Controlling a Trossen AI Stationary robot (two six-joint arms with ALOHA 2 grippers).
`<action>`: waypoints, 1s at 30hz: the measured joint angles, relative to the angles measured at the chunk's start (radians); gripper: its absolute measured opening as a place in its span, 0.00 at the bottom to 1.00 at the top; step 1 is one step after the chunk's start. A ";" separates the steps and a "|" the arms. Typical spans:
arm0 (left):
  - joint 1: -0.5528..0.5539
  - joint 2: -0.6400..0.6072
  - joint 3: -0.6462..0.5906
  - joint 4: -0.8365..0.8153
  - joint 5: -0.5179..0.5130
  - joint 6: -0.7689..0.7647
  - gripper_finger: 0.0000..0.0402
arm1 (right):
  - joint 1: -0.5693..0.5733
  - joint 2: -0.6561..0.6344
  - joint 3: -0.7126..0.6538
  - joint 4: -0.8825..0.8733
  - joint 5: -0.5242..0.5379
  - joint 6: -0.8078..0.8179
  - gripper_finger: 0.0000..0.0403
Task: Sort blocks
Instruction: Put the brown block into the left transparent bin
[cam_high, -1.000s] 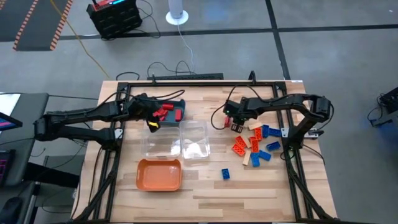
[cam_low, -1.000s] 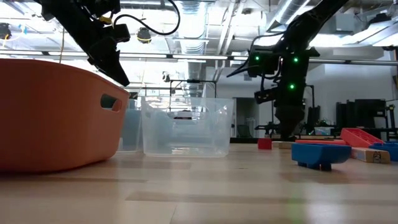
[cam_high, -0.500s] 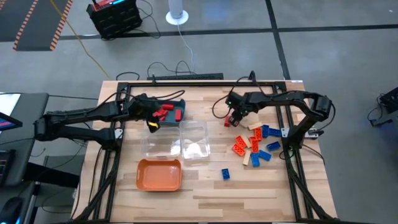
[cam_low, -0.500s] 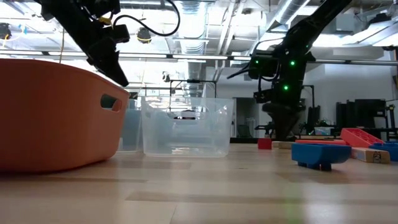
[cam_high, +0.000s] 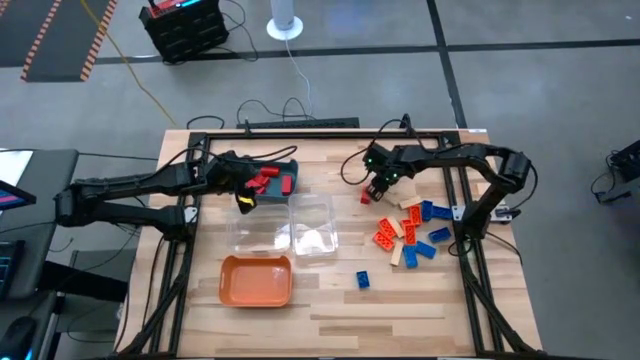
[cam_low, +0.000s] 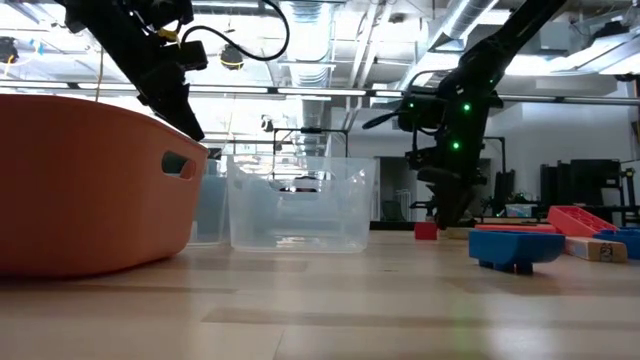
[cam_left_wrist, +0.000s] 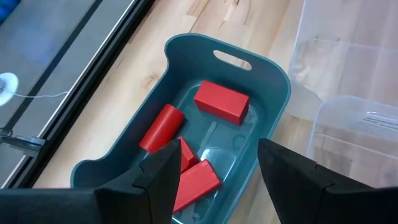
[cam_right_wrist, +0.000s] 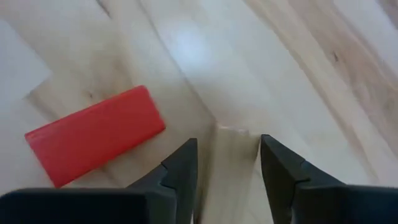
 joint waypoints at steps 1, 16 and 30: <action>0.000 0.000 0.000 0.000 0.000 0.000 0.52 | -0.009 0.006 0.000 0.001 -0.012 0.000 0.34; -0.002 0.000 0.000 0.002 0.000 0.011 0.52 | -0.005 0.039 0.000 -0.004 -0.016 -0.022 0.19; -0.005 0.000 -0.174 0.480 0.116 0.050 0.52 | 0.070 -0.193 -0.003 0.150 -0.085 -0.121 0.02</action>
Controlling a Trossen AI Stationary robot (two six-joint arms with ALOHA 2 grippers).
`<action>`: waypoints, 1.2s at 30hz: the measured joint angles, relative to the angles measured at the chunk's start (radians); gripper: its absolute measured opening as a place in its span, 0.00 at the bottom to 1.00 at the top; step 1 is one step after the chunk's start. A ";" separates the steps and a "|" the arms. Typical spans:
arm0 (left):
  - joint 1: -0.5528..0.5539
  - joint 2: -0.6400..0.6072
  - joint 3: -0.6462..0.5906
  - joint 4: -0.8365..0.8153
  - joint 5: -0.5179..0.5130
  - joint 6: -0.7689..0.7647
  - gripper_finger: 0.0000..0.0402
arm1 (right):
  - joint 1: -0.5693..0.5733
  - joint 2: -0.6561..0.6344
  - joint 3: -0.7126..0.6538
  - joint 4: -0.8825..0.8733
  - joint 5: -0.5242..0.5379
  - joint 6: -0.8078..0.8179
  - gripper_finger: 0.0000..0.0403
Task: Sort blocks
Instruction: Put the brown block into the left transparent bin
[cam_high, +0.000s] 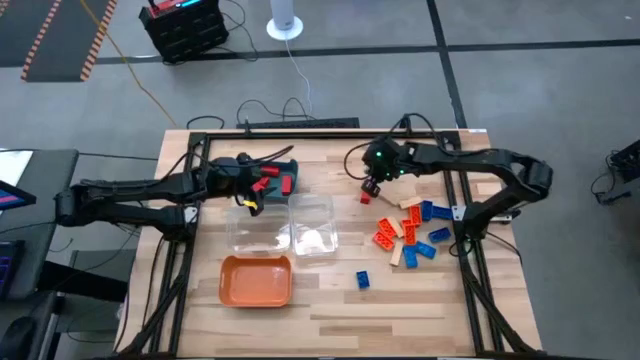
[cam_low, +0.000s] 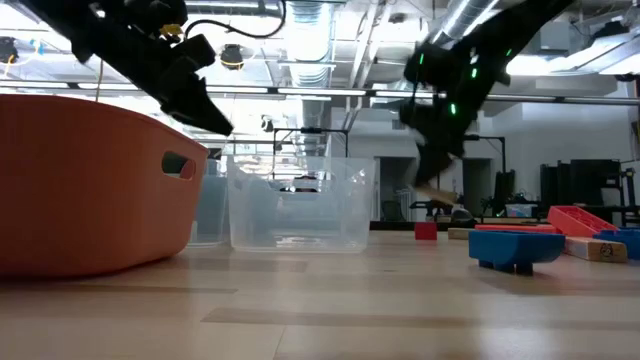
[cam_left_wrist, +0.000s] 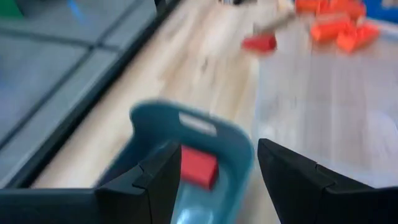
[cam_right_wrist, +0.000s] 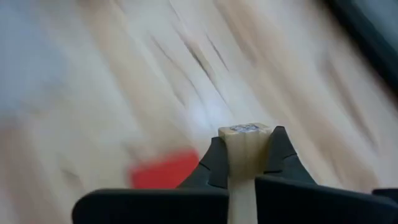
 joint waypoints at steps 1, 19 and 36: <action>0.000 0.000 -0.019 0.063 0.000 0.004 0.52 | 0.015 -0.026 0.000 0.035 -0.019 -0.004 0.02; -0.063 0.310 -0.086 0.772 0.178 -0.014 0.52 | 0.330 0.041 0.002 0.914 -0.088 -0.111 0.02; -0.114 0.425 0.084 0.750 0.183 0.021 0.52 | 0.366 0.142 0.051 1.063 -0.087 -0.161 0.02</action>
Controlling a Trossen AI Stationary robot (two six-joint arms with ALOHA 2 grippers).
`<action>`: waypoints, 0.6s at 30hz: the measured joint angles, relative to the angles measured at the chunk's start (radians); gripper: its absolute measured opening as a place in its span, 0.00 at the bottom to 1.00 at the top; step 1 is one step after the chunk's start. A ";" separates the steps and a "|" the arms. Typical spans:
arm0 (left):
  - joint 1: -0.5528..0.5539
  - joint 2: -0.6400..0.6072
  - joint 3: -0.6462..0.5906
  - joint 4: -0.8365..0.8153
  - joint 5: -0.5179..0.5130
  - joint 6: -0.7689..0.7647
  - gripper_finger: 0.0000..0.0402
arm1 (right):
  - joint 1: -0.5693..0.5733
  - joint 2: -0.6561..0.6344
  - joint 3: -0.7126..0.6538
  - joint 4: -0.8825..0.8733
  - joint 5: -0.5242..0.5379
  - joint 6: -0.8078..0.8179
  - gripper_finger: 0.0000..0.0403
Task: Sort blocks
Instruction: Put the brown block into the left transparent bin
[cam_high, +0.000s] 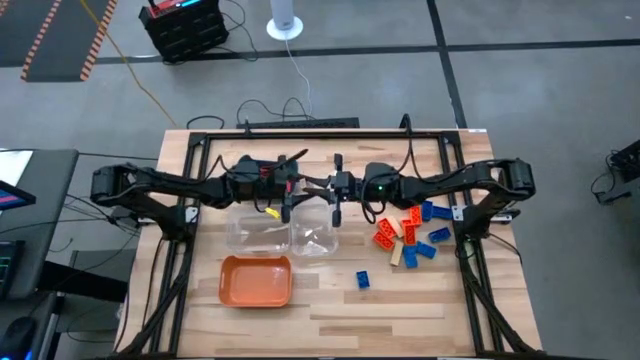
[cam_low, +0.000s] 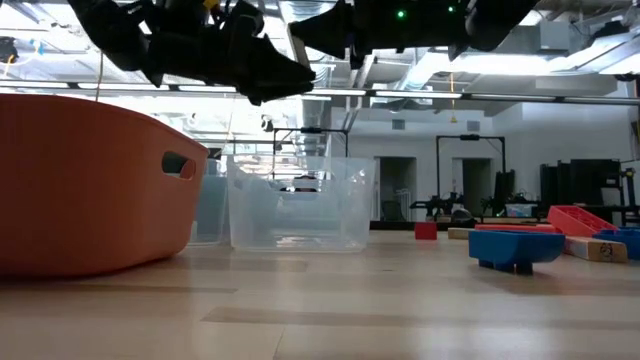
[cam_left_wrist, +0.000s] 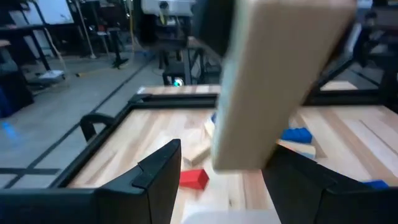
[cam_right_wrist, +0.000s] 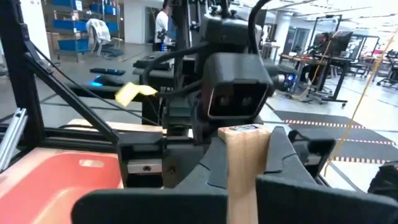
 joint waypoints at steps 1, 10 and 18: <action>0.000 0.000 0.000 -0.001 -0.007 0.001 0.52 | 0.001 0.000 0.000 -0.001 0.000 -0.001 0.02; -0.002 0.000 0.006 0.021 -0.014 0.034 0.47 | 0.006 -0.001 0.000 -0.009 0.002 -0.003 0.03; -0.003 0.001 0.005 -0.005 0.000 0.009 0.25 | 0.002 -0.010 0.002 -0.113 0.007 0.035 0.25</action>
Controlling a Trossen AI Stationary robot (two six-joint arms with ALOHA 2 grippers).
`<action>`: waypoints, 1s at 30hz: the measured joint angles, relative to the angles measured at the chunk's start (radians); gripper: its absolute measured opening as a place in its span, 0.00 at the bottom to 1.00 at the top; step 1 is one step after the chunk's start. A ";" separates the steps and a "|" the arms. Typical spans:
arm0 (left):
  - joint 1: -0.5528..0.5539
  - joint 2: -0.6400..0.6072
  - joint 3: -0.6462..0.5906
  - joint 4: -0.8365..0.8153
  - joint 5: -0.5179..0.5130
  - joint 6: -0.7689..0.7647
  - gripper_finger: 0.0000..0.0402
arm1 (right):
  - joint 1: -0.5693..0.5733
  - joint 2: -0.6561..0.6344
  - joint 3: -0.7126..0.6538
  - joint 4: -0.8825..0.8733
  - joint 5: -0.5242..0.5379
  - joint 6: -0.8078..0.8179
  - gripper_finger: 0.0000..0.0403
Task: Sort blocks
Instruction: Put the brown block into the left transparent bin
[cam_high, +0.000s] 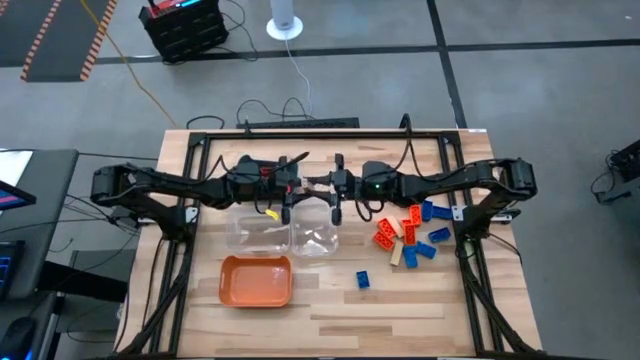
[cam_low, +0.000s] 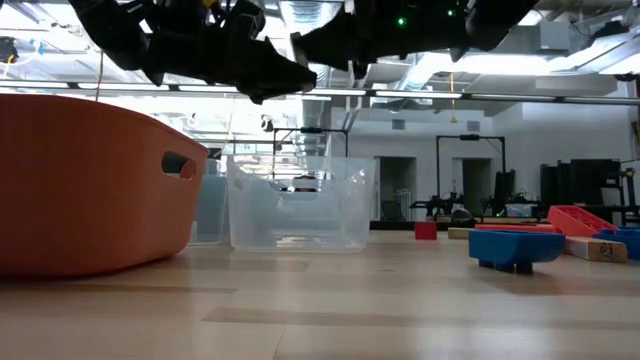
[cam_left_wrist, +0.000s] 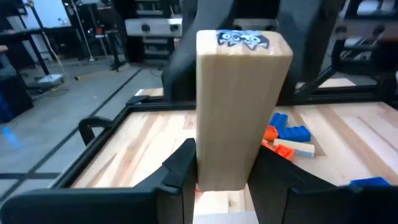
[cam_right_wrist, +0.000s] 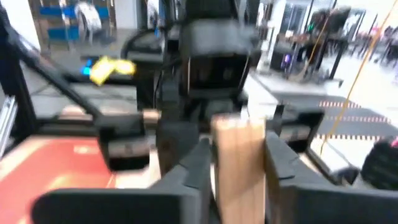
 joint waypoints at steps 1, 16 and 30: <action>0.000 -0.002 0.000 -0.014 0.002 -0.008 0.25 | 0.000 -0.010 0.000 -0.039 0.000 0.000 0.30; -0.108 -0.323 0.001 -1.060 -0.040 -0.266 0.27 | 0.017 -0.292 0.019 -0.913 0.345 0.106 0.61; -0.118 -0.287 -0.041 -1.330 -0.026 -0.371 0.48 | -0.113 -0.172 0.019 -1.188 0.249 0.134 0.60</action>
